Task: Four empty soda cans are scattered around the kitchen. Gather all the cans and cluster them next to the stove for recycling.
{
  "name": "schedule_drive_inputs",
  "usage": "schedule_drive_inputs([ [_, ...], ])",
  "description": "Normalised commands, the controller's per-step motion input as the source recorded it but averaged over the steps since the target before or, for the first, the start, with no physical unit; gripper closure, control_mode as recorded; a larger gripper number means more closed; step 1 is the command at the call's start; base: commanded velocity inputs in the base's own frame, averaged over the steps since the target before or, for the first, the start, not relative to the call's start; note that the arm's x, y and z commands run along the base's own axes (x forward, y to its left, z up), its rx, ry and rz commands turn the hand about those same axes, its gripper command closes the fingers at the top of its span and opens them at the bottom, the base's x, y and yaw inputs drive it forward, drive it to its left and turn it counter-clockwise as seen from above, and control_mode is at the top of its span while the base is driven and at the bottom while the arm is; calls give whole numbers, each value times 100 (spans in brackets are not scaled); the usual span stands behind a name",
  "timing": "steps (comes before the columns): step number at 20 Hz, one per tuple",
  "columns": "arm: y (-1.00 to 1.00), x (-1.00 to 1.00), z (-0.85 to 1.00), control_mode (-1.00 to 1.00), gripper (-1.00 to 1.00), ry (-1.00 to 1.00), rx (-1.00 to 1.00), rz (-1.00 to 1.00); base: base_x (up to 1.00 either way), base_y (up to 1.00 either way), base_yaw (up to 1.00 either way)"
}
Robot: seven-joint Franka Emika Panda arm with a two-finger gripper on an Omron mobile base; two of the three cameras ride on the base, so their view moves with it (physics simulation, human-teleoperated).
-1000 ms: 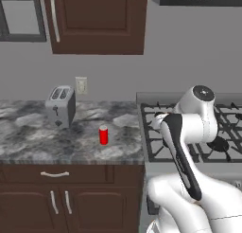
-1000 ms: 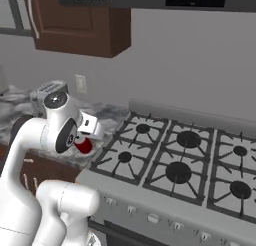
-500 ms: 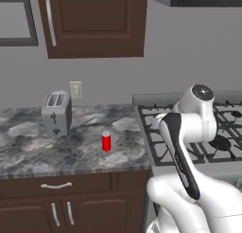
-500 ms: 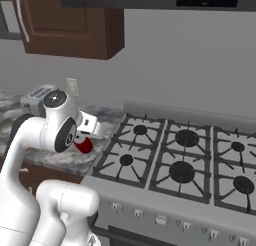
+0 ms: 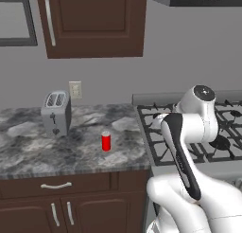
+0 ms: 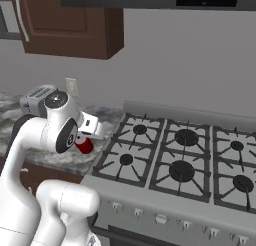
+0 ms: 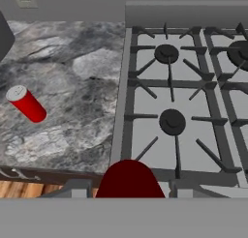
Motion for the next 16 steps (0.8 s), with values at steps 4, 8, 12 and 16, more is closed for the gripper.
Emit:
schedule_drive_inputs([
  [4,11,13,-4,-100,100,7,-1,0,0,0,0],
  [8,74,100,-26,-100,100,34,-9,-22,0,0,0],
  [12,28,86,-5,-100,100,22,-3,-14,0,0,0],
  [16,-20,66,-5,-100,100,7,2,0,0,0,0],
])
